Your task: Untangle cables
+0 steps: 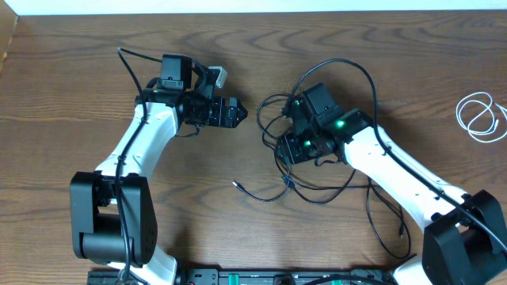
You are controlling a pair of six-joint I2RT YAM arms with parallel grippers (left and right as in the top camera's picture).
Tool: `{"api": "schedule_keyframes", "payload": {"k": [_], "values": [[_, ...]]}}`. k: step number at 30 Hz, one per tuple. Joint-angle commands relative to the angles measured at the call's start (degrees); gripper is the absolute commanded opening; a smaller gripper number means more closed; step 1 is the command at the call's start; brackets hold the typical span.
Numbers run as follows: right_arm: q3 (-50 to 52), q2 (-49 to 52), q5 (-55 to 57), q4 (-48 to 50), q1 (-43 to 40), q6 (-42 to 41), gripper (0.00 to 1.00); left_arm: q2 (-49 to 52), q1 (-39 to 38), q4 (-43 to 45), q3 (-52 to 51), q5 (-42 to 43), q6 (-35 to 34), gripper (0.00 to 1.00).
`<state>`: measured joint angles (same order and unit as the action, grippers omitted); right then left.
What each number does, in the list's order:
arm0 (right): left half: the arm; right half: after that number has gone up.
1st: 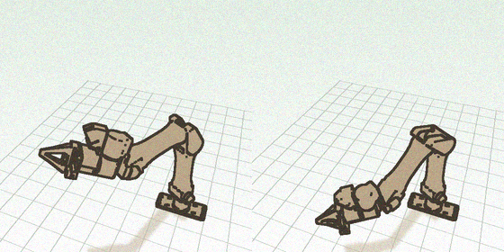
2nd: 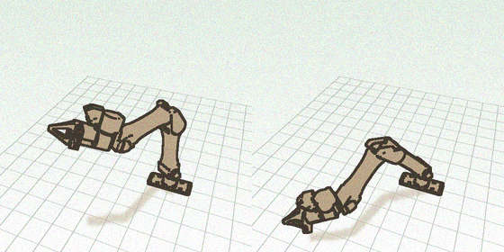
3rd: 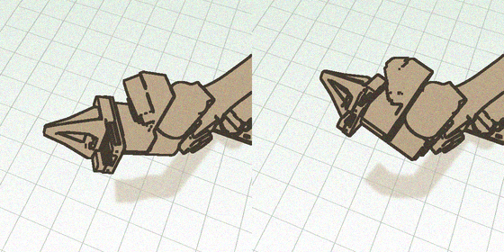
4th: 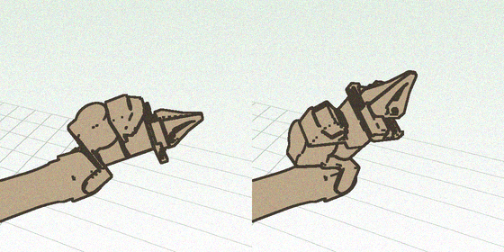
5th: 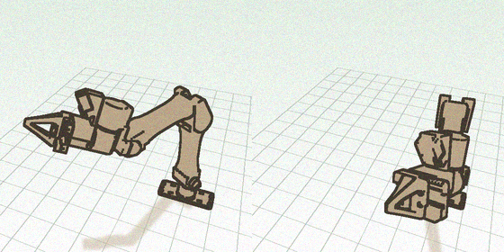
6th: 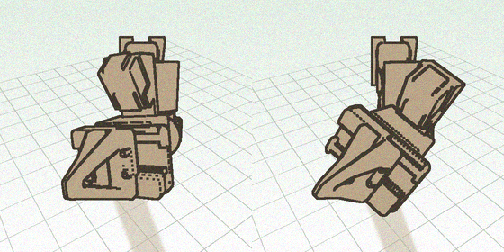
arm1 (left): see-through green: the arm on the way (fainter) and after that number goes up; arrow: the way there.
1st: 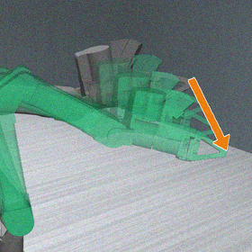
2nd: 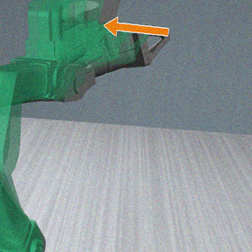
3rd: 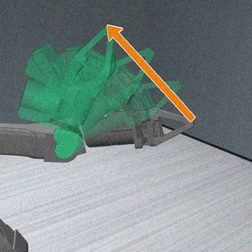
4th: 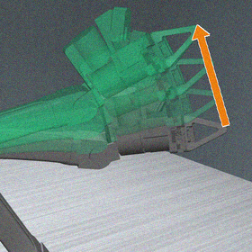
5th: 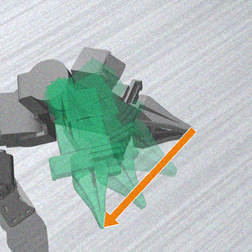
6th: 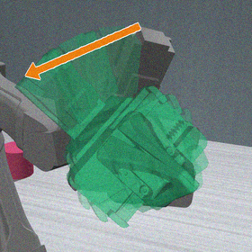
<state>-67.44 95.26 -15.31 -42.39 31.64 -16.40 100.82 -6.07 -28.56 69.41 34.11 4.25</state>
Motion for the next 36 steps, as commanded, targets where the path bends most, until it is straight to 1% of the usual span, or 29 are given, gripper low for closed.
{"api": "schedule_keyframes", "payload": {"k": [1, 4, 7, 9, 11, 13, 14, 16, 19, 22, 24, 28, 30, 33, 35, 36], "values": [[-0.3, 0.7, 11.8, -1.6, -0.7, -5.2, 0.56, -1.2, 0.1, -0.1, -0.6, -0.5, -0.3, 0.98], [-0.3, 0.8, 15.7, -0.1, -1.7, -8.5, 0.48, -1.2, 0.1, -0.1, -0.6, -0.5, -0.3, 0.98], [-0.3, 1.4, 16.3, 3.6, -2.3, -10.7, 0.48, -1.2, 0.1, -0.1, -0.6, -0.5, -0.3, 0.98], [-0.3, 1.8, 16.4, 7.2, -2.3, -12.0, 0.42, -1.2, 0.1, -0.1, -0.6, -0.5, -0.3, 0.98], [-0.3, 2.3, 17.5, 9.9, -2.3, -14.7, 0.41, -1.2, 0.1, -0.3, -0.6, -0.5, -0.3, 0.98], [-0.3, 3.3, 18.0, 12.1, -2.4, -20.6, 0.45, -1.2, 0.1, -0.3, -0.6, -0.5, -0.3, 0.98], [-0.3, 3.8, 18.0, 13.0, -2.4, -22.7, 0.43, -1.2, 0.1, -0.3, -0.6, -0.5, -0.3, 0.98], [-0.3, 5.0, 17.9, 14.5, -2.4, -26.1, 0.31, -1.2, 0.1, -0.2, -0.6, -0.5, -0.3, 0.98], [-0.3, 7.6, 17.9, 16.6, -2.2, -29.4, 0.24, -1.2, 0.1, -0.2, -0.6, -0.5, -0.3, 0.98], [-0.3, 10.5, 18.0, 19.6, -2.1, -30.3, 0.27, -1.2, 0.1, 0.0, -0.6, -0.5, -0.3, 0.98], [-0.3, 12.7, 18.0, 22.7, -2.0, -30.3, 0.27, -1.2, 0.1, 0.0, -0.6, -0.5, -0.3, 0.98], [-0.3, 17.2, 18.0, 30.0, -2.0, -30.3, 0.26, -1.2, 0.1, 0.0, -0.6, -0.5, -0.3, 0.98], [-0.3, 19.1, 18.0, 32.3, -2.0, -31.9, 0.25, -1.2, 0.1, 0.0, -0.6, -0.5, -0.3, 0.98], [-0.3, 20.7, 18.2, 32.4, -2.0, -34.8, 0.19, -1.2, 0.1, 0.0, -0.6, -0.5, -0.3, 0.98], [-0.3, 21.2, 18.4, 32.1, -2.0, -35.8, 0.18, -1.2, 0.1, 0.0, -0.6, -0.5, -0.3, 0.98], [-0.3, 21.4, 18.5, 32.1, -2.0, -35.9, 0.20, -1.2, 0.1, 0.0, -0.6, -0.5, -0.3, 0.98]]}}
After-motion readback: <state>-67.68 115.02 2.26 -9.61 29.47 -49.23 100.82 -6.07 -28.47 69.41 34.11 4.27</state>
